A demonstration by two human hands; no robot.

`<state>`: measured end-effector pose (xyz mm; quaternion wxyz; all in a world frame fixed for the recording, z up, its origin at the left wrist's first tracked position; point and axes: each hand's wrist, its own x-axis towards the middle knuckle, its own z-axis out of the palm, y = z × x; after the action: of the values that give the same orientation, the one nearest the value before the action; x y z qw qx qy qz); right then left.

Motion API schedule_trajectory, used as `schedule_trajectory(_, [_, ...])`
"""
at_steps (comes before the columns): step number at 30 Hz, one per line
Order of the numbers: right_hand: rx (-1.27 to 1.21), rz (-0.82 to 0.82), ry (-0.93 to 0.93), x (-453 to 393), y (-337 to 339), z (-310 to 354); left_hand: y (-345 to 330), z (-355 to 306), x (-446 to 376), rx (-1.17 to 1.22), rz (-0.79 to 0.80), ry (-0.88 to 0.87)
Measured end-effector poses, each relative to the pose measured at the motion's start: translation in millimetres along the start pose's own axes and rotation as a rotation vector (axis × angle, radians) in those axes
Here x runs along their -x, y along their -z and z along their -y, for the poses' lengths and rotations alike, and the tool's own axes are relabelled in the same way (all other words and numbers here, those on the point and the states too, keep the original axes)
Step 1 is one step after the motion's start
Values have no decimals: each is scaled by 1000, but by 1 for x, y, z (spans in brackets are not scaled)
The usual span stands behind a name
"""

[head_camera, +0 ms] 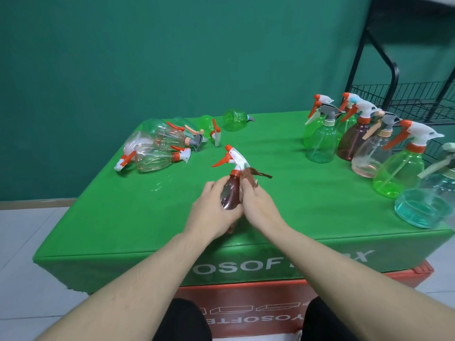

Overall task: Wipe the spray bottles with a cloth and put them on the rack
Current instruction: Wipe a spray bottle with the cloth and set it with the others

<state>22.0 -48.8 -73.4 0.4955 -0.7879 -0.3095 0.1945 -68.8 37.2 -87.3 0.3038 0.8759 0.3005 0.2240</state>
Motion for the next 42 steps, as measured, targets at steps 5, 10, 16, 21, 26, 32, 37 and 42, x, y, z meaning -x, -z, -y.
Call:
schedule_trajectory(5, [-85, 18, -22, -4, -9, -4, -3, -1, -1, 16, 14, -7])
schedule_trajectory(10, [-132, 11, -78, -18, -22, 3, -5, 5, 0, 36, 13, -9])
schedule_trajectory(16, [-241, -7, -205, -32, -30, 8, -7, 10, -3, 62, 11, -5])
schedule_trajectory(21, [-74, -13, -72, -22, -17, 3, -5, 17, -5, 185, -18, 31])
schedule_trajectory(26, [-49, 42, 31, -18, -22, -4, -7, 21, -6, 284, -45, 48])
schedule_trajectory(32, [-232, 62, -140, -27, -35, 6, -9, 24, 0, 353, -62, 49])
schedule_trajectory(37, [-218, 32, -182, -30, -32, 6, -6, 23, 1, 338, -42, 32])
schedule_trajectory(42, [-85, -14, 103, -13, -28, -5, -5, 23, -2, 321, -60, 41])
